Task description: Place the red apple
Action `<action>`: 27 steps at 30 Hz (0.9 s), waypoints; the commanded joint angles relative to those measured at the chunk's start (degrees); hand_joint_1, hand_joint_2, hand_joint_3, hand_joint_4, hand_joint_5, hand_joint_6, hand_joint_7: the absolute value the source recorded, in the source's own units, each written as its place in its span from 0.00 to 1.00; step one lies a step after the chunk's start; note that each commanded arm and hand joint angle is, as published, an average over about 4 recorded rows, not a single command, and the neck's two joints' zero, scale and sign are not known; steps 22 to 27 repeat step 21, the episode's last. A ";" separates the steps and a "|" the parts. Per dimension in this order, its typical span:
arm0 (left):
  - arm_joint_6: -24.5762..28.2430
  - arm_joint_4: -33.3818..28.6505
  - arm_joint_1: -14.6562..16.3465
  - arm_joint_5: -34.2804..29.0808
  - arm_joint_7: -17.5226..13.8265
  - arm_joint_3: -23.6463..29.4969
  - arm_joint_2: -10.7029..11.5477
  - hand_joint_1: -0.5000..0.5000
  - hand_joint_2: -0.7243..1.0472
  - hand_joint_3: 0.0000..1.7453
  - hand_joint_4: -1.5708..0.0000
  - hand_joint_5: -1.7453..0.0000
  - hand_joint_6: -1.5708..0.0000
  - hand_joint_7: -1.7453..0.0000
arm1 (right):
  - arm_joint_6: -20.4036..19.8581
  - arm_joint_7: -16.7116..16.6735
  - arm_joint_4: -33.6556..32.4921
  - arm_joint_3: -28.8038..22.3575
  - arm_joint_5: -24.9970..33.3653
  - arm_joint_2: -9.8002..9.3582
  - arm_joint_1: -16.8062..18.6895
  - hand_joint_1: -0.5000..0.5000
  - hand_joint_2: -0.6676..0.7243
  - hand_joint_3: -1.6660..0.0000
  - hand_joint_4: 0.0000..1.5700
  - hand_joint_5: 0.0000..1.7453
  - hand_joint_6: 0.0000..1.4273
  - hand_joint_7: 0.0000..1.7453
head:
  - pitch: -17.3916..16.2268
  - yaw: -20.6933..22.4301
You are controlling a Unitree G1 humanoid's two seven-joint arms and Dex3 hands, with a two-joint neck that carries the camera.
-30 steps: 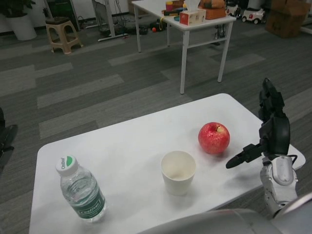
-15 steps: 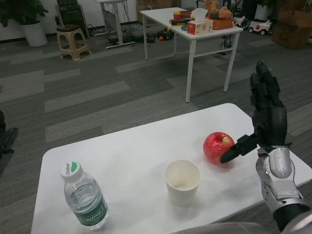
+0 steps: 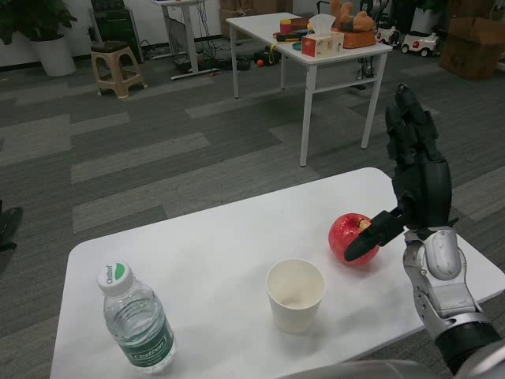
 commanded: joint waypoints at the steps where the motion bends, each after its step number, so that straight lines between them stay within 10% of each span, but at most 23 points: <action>1: -1.57 0.57 -1.02 -0.01 0.27 0.61 1.04 0.02 1.00 0.00 1.00 1.00 1.00 1.00 | 0.47 -0.28 -0.99 0.40 0.28 -0.70 -0.86 0.04 0.91 1.00 0.00 0.00 0.00 0.08 | -0.07 0.22; 27: -4.46 5.61 -8.08 -0.60 2.73 -12.82 0.08 0.02 1.00 0.00 1.00 1.00 1.00 1.00 | 0.56 -0.19 -0.68 2.88 0.28 -1.01 -2.00 0.04 0.91 1.00 0.00 0.00 0.00 0.08 | -0.46 3.54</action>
